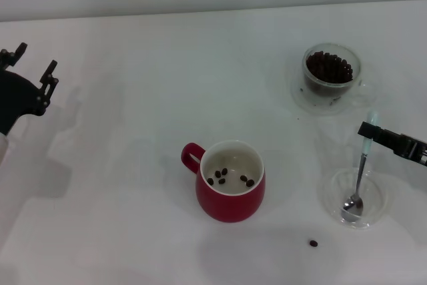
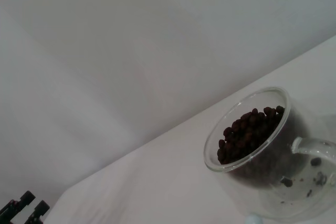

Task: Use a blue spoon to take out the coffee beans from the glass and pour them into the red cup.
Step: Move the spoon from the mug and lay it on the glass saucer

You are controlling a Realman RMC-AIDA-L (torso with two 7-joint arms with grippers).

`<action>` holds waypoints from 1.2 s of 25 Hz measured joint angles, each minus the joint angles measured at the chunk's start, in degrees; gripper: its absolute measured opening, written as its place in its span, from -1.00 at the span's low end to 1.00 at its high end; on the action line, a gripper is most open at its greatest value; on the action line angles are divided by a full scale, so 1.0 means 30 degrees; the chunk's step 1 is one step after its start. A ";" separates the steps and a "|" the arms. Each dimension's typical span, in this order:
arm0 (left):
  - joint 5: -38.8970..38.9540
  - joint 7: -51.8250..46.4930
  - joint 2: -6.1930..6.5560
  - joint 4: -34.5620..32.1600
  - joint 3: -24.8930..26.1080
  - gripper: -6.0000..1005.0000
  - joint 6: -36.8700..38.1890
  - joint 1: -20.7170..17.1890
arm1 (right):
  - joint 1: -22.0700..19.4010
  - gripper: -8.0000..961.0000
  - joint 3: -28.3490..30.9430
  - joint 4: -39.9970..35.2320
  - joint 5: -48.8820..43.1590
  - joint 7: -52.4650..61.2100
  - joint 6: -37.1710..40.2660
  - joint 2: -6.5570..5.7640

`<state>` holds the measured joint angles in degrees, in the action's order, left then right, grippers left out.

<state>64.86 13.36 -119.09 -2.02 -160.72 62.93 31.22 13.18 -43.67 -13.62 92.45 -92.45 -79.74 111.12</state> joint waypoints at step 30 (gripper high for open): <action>-0.0042 -0.0001 0.0000 -0.0003 -0.0129 0.03 0.0176 -0.0126 | 0.0149 -0.67 -0.0297 -0.0178 -0.0273 -0.0148 0.0132 0.0107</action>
<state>64.73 13.36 -119.09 -2.03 -161.11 63.46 30.85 13.63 -44.56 -14.15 91.63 -92.90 -79.34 111.44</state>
